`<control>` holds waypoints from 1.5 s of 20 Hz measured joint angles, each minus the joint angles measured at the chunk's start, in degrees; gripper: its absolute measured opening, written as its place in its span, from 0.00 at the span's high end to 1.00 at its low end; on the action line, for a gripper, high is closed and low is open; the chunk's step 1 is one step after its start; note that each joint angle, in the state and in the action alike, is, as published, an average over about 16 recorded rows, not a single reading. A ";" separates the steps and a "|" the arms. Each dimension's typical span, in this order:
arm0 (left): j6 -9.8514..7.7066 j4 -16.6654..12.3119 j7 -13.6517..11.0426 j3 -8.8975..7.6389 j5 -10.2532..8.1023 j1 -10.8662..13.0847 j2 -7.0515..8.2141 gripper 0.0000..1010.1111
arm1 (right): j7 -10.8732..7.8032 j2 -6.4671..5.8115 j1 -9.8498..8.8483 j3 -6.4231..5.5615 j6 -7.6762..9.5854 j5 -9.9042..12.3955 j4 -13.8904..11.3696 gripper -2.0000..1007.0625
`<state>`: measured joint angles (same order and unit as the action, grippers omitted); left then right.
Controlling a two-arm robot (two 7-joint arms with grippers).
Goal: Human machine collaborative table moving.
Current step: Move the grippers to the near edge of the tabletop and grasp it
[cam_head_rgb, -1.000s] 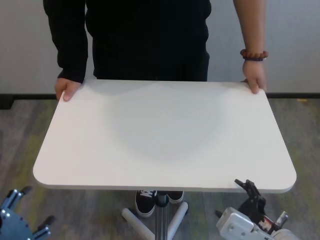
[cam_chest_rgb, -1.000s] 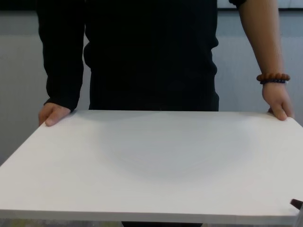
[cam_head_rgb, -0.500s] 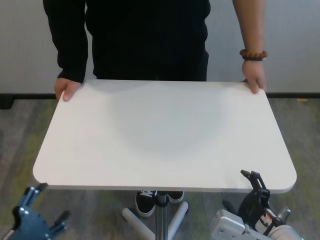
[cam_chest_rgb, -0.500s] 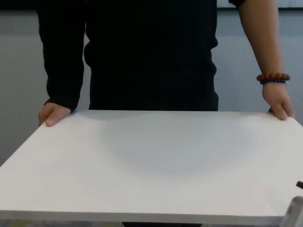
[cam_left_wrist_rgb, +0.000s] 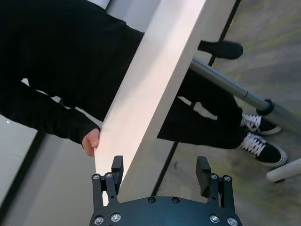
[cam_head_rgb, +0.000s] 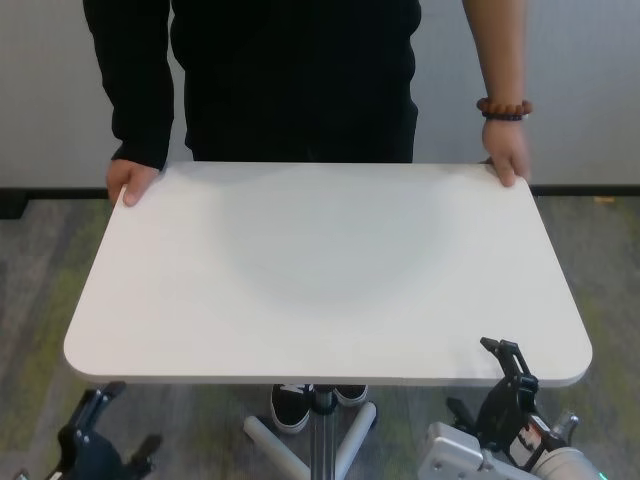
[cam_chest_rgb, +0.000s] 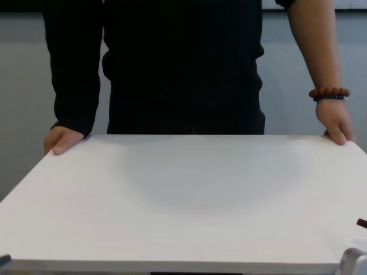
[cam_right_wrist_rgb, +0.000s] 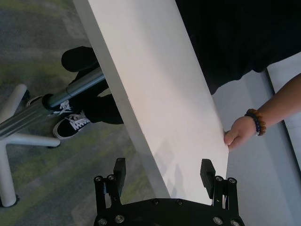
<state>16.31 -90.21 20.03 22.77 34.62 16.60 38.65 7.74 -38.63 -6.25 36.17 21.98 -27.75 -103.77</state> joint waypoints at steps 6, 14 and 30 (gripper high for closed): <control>-3.47 1.68 2.65 1.12 7.77 -1.14 -1.96 0.01 | -0.55 0.68 0.14 -0.34 0.13 -1.11 0.99 0.00; -8.23 2.95 3.21 1.96 15.09 -2.33 -4.17 0.01 | -1.79 1.59 0.33 -0.81 1.15 -2.62 1.79 0.00; -11.58 3.02 1.67 0.79 17.86 -3.51 -8.16 0.01 | -4.29 3.07 0.52 -1.83 2.52 -5.32 2.48 0.00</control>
<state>4.73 -87.20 21.70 23.55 52.48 13.09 30.49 3.45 -35.56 -5.73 34.34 24.50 -33.07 -101.28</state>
